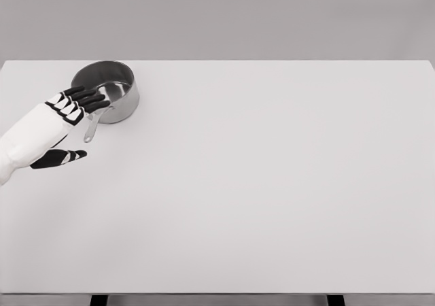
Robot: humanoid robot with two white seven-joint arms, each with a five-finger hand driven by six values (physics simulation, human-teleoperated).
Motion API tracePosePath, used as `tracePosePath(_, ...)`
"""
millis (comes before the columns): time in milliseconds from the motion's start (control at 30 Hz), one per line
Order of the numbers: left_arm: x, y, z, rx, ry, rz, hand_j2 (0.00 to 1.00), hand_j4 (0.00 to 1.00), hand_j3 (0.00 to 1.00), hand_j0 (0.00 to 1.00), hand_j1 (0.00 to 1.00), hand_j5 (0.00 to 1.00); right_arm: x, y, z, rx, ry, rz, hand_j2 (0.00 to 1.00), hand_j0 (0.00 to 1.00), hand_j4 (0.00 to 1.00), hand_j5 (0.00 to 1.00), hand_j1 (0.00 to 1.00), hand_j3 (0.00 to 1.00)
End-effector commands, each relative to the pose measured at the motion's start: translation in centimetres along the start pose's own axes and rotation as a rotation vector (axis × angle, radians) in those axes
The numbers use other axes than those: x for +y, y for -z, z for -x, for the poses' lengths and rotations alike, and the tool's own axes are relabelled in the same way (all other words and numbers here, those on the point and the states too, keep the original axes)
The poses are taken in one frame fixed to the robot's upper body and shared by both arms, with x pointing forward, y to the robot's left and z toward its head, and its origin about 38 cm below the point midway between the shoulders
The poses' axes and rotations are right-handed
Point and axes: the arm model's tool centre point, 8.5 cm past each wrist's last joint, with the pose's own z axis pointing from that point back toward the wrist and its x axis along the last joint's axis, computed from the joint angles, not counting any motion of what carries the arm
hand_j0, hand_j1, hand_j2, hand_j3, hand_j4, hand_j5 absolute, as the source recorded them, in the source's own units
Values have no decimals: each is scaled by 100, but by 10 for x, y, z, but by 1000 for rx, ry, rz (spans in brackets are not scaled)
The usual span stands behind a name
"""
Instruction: Rotate pot handle
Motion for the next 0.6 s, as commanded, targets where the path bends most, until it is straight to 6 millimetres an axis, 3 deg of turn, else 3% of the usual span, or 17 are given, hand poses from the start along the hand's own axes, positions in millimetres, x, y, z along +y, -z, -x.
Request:
tracePosePath(0,3,-2,2,-3,6,11,100,100,100,100,100,100,0,0,0,1,0,-1,100,100,100,100,100,100)
tracePosePath(100,8,-2,5,-4,25,22,100,100,100,100,100,100,0,0,0,1,0,1,100,100,100,100,100,100)
tracePosePath(200,25,5,16,3,63,-1,100,100,100,100,100,100,0,0,0,1,0,1,100,100,100,100,100,100)
tracePosePath(333,28,50,42,-27,44,29,100,100,100,100,100,100,0,0,0,-1,0,-1,100,100,100,100,100,100)
tracePosePath(467,27,91,44,-90,33,71,100,100,100,100,100,100,0,0,0,1,0,-1,100,100,100,100,100,100)
tracePosePath(567,17,106,37,-126,33,109,100,100,100,100,100,100,0,0,0,1,0,1,100,100,100,100,100,100)
